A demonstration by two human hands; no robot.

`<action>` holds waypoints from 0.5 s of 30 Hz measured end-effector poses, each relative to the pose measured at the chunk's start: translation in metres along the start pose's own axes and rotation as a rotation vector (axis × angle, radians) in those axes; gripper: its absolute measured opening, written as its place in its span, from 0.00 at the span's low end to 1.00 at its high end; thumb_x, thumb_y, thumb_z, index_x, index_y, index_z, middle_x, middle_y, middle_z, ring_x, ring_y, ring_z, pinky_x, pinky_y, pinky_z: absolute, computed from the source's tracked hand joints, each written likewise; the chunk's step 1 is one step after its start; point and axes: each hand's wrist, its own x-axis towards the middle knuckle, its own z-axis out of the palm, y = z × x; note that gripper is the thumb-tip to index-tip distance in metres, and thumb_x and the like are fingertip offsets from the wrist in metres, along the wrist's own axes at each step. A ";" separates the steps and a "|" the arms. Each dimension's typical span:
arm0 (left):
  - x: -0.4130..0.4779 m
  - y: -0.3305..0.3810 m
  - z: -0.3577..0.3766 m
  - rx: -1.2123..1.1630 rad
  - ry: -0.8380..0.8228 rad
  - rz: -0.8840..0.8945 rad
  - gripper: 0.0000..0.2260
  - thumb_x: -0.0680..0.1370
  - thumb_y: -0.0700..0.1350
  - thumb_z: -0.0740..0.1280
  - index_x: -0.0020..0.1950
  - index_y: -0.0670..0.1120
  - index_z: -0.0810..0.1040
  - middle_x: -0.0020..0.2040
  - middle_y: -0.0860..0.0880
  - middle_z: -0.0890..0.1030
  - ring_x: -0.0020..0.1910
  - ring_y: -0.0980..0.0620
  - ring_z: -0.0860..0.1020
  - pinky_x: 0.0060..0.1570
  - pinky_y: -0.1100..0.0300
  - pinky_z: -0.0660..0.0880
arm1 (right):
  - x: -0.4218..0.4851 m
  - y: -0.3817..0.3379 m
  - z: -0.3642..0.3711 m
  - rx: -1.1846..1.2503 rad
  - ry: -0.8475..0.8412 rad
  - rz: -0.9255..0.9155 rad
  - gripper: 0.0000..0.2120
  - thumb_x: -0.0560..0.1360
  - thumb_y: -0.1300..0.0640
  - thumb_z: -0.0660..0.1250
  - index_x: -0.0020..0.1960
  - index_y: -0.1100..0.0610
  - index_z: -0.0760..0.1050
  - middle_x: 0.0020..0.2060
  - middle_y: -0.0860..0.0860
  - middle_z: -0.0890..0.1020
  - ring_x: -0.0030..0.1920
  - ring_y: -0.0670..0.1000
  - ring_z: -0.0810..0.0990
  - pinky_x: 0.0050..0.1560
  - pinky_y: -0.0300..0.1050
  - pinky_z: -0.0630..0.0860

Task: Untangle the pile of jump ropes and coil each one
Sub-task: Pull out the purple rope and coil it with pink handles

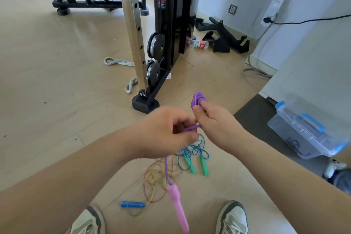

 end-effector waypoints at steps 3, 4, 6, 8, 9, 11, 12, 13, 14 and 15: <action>0.001 -0.002 -0.016 -0.144 0.318 0.043 0.04 0.78 0.41 0.72 0.44 0.47 0.81 0.36 0.40 0.81 0.29 0.53 0.77 0.30 0.67 0.75 | -0.001 -0.002 -0.002 0.173 -0.109 0.088 0.21 0.86 0.47 0.54 0.49 0.62 0.76 0.38 0.51 0.86 0.30 0.47 0.76 0.34 0.43 0.74; 0.002 -0.005 -0.022 -0.150 0.401 0.026 0.03 0.79 0.43 0.72 0.45 0.46 0.82 0.39 0.38 0.81 0.28 0.53 0.76 0.28 0.67 0.74 | -0.003 -0.005 -0.005 0.256 -0.144 0.126 0.22 0.86 0.47 0.54 0.52 0.63 0.78 0.40 0.53 0.87 0.25 0.43 0.74 0.30 0.37 0.72; 0.005 -0.017 -0.030 -0.113 0.483 -0.021 0.05 0.79 0.47 0.72 0.46 0.46 0.82 0.41 0.37 0.81 0.27 0.54 0.74 0.26 0.65 0.74 | -0.007 -0.008 -0.008 0.385 -0.207 0.130 0.22 0.86 0.46 0.55 0.57 0.63 0.79 0.43 0.57 0.87 0.24 0.42 0.74 0.31 0.35 0.72; 0.008 -0.030 -0.030 -0.097 0.457 -0.068 0.07 0.80 0.50 0.70 0.47 0.48 0.83 0.37 0.38 0.79 0.26 0.54 0.72 0.26 0.61 0.75 | -0.009 -0.013 -0.008 0.524 -0.287 0.088 0.21 0.86 0.49 0.57 0.58 0.64 0.80 0.45 0.57 0.87 0.30 0.46 0.79 0.36 0.40 0.74; 0.008 -0.036 -0.027 -0.117 0.406 -0.091 0.09 0.80 0.52 0.69 0.48 0.48 0.84 0.34 0.40 0.76 0.27 0.53 0.71 0.27 0.59 0.75 | -0.011 -0.015 -0.006 0.619 -0.326 0.087 0.20 0.85 0.50 0.58 0.58 0.66 0.80 0.47 0.60 0.87 0.32 0.49 0.81 0.38 0.42 0.74; 0.009 -0.043 -0.021 -0.172 0.292 -0.151 0.15 0.83 0.55 0.64 0.49 0.47 0.84 0.31 0.46 0.73 0.28 0.53 0.70 0.29 0.58 0.76 | -0.012 -0.018 -0.005 0.798 -0.383 0.121 0.23 0.85 0.51 0.57 0.58 0.71 0.79 0.50 0.66 0.86 0.33 0.54 0.82 0.38 0.44 0.74; 0.010 -0.044 -0.018 -0.200 0.253 -0.183 0.18 0.83 0.57 0.62 0.49 0.46 0.84 0.31 0.48 0.73 0.29 0.52 0.71 0.32 0.57 0.76 | -0.013 -0.020 -0.005 0.866 -0.404 0.141 0.25 0.85 0.51 0.55 0.58 0.73 0.78 0.50 0.68 0.85 0.33 0.54 0.81 0.38 0.44 0.73; 0.010 -0.045 -0.015 -0.229 0.231 -0.207 0.20 0.84 0.57 0.60 0.50 0.44 0.83 0.33 0.48 0.75 0.30 0.52 0.72 0.35 0.56 0.76 | -0.013 -0.022 -0.005 0.927 -0.419 0.154 0.27 0.85 0.50 0.54 0.59 0.74 0.77 0.51 0.68 0.84 0.33 0.54 0.81 0.38 0.45 0.73; 0.010 -0.046 -0.013 -0.254 0.218 -0.221 0.21 0.84 0.57 0.58 0.50 0.43 0.83 0.34 0.48 0.76 0.31 0.51 0.73 0.38 0.55 0.77 | -0.014 -0.025 -0.006 0.987 -0.424 0.163 0.28 0.85 0.49 0.52 0.60 0.75 0.76 0.52 0.68 0.84 0.33 0.54 0.80 0.39 0.45 0.73; 0.010 -0.049 -0.010 -0.252 0.202 -0.230 0.21 0.85 0.57 0.57 0.52 0.43 0.82 0.35 0.47 0.77 0.32 0.51 0.74 0.41 0.53 0.77 | -0.013 -0.027 -0.007 1.052 -0.417 0.171 0.29 0.86 0.49 0.52 0.62 0.75 0.75 0.53 0.67 0.84 0.35 0.54 0.80 0.40 0.45 0.73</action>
